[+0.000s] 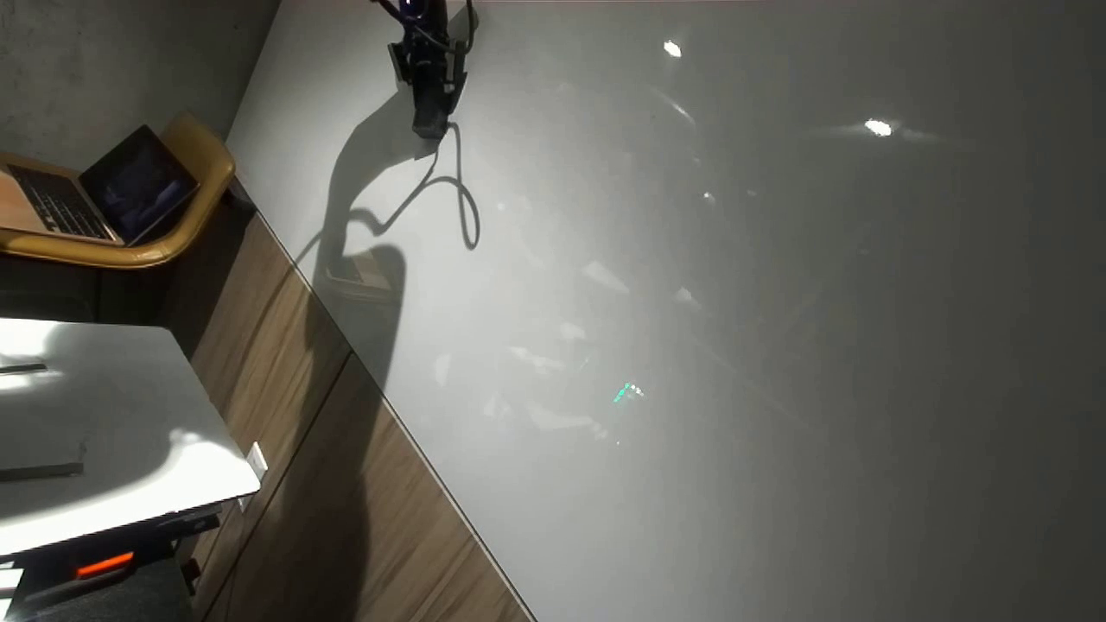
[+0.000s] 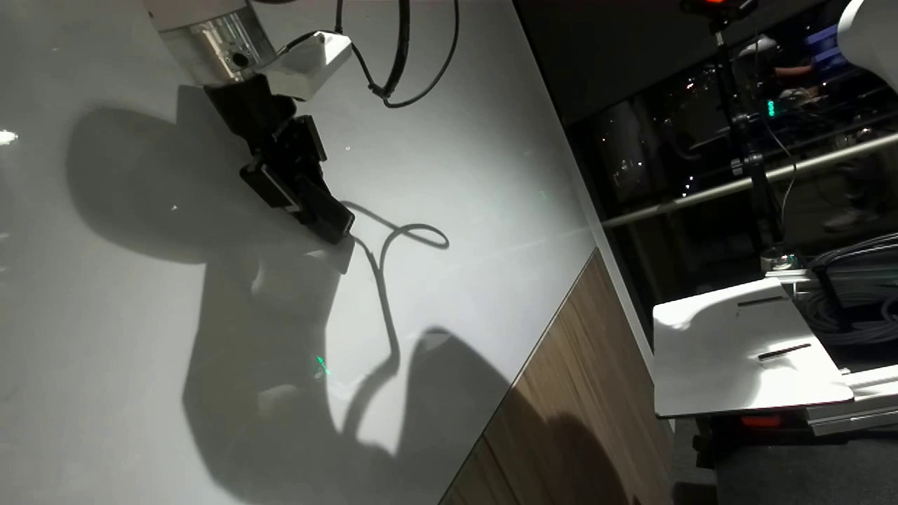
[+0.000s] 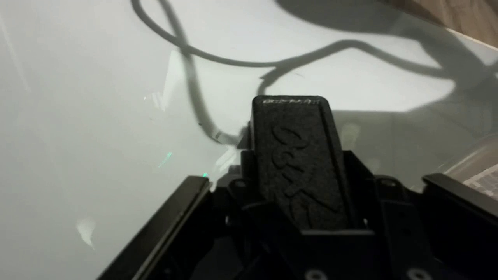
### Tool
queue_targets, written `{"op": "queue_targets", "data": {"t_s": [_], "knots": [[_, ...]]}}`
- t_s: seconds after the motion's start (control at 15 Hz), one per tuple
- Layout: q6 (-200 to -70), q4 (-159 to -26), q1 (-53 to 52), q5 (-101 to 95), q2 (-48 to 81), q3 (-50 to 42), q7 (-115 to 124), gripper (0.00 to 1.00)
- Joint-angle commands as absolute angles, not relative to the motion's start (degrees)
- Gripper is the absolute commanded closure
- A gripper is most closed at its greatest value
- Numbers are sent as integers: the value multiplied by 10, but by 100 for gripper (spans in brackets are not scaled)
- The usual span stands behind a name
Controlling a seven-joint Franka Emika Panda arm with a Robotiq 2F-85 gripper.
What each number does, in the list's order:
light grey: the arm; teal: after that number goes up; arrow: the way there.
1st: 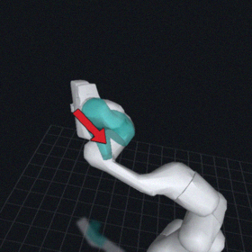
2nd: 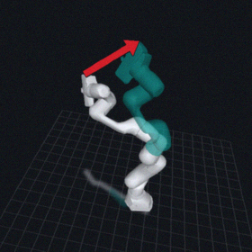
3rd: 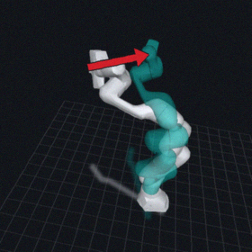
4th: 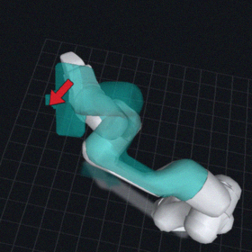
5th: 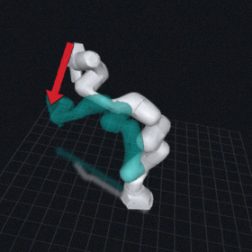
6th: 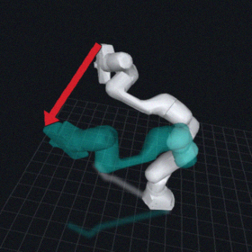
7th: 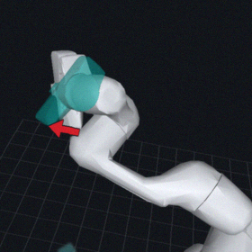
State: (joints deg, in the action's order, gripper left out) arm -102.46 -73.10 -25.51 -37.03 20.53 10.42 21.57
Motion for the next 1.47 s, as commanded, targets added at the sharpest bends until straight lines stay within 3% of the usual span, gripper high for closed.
{"op": "queue_targets", "data": {"t_s": [0.0,0.8,1.4], "knots": [[-1139,-765,-212,-361,225,91,210,70],[-1297,-920,-153,-292,186,58,262,70],[-1284,-1020,-125,-313,117,24,260,70]]}}
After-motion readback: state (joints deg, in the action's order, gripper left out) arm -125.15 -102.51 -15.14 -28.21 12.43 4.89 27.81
